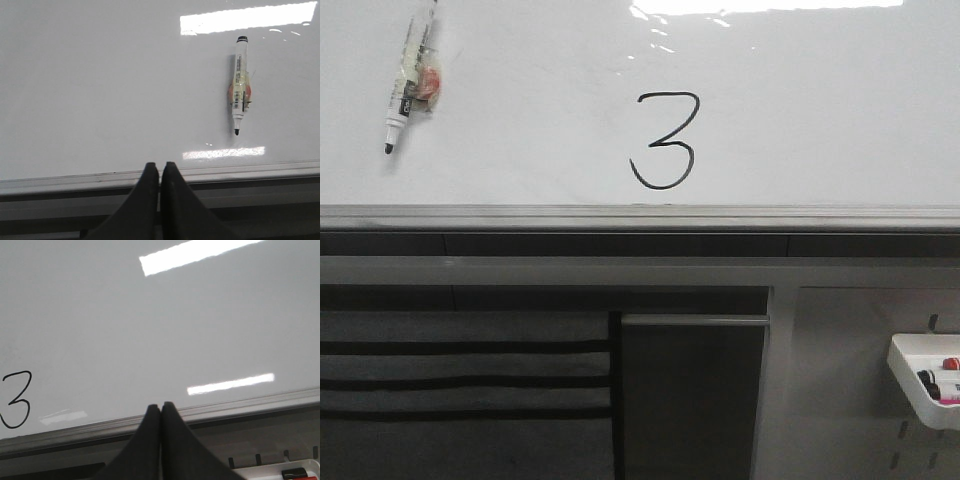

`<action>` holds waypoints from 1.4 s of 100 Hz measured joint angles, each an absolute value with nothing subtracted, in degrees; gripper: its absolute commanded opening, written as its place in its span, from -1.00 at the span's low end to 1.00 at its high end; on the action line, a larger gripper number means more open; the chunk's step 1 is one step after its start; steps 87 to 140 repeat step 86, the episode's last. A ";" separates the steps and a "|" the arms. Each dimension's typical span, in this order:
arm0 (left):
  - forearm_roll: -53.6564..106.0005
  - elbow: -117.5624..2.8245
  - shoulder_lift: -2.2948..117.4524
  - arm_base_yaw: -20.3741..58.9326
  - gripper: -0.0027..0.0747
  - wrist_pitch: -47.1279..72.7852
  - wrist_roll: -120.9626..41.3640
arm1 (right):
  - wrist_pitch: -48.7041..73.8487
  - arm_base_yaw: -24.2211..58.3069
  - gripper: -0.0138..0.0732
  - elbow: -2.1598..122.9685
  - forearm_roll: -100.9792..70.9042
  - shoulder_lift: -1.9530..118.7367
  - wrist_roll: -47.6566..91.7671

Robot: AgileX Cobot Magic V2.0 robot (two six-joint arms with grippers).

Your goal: Write number 3 on whiteboard

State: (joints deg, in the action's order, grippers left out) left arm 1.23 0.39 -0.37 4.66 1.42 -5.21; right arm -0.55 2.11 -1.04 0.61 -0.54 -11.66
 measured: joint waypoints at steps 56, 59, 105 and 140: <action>1.23 0.39 -0.37 4.66 -0.98 1.42 -5.21 | 0.00 2.11 -0.85 -1.04 -0.72 -0.54 -8.87; 1.23 0.39 -0.37 4.66 -0.98 1.42 -5.21 | 0.00 2.11 -0.85 -1.04 -1.07 -0.54 -8.87; 1.23 0.39 -0.37 4.66 -0.98 1.42 -5.21 | 0.00 2.11 -0.85 -1.04 -1.90 -0.54 -8.73; 1.23 0.39 -0.37 4.66 -0.98 1.42 -5.21 | 0.00 2.11 -0.85 -1.04 -1.90 -0.54 -8.73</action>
